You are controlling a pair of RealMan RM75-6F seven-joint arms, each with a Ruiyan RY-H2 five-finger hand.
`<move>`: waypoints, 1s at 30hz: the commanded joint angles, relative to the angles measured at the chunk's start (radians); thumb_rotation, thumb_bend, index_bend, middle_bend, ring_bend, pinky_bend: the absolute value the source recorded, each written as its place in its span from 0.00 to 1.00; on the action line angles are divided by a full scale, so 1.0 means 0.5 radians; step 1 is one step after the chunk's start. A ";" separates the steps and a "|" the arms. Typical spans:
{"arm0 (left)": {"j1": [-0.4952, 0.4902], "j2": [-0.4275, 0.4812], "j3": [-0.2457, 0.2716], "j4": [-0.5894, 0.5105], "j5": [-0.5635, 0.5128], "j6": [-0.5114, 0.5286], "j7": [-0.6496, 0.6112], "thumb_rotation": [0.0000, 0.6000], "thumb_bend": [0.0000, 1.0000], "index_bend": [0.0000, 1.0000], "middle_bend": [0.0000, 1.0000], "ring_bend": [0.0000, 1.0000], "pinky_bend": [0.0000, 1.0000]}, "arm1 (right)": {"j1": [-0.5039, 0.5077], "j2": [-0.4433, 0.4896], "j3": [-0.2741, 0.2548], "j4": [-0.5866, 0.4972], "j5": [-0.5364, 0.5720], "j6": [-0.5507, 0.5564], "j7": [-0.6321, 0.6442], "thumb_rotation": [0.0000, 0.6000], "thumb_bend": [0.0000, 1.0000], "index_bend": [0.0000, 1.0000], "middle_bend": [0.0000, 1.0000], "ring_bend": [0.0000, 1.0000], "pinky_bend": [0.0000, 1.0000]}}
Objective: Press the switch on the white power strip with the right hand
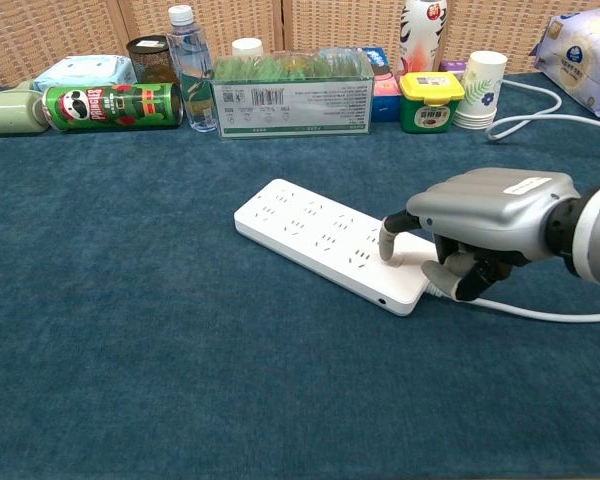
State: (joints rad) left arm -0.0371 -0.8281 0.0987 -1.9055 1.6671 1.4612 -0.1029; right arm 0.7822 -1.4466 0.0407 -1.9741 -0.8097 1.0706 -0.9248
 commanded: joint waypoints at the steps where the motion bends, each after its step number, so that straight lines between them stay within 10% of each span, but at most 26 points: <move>1: 0.000 -0.001 -0.001 0.001 -0.003 0.000 0.001 1.00 0.11 0.00 0.00 0.00 0.02 | 0.005 0.008 -0.008 -0.003 -0.002 0.005 0.009 1.00 0.70 0.27 0.99 1.00 1.00; 30: -0.006 0.002 -0.002 -0.005 -0.014 -0.011 0.005 1.00 0.11 0.00 0.00 0.00 0.02 | 0.076 -0.012 -0.079 0.077 0.065 0.022 0.081 1.00 0.70 0.29 0.99 1.00 1.00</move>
State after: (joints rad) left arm -0.0401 -0.8272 0.0976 -1.9084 1.6603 1.4553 -0.1000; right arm 0.8194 -1.4520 0.0019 -1.9364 -0.7781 1.0812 -0.8834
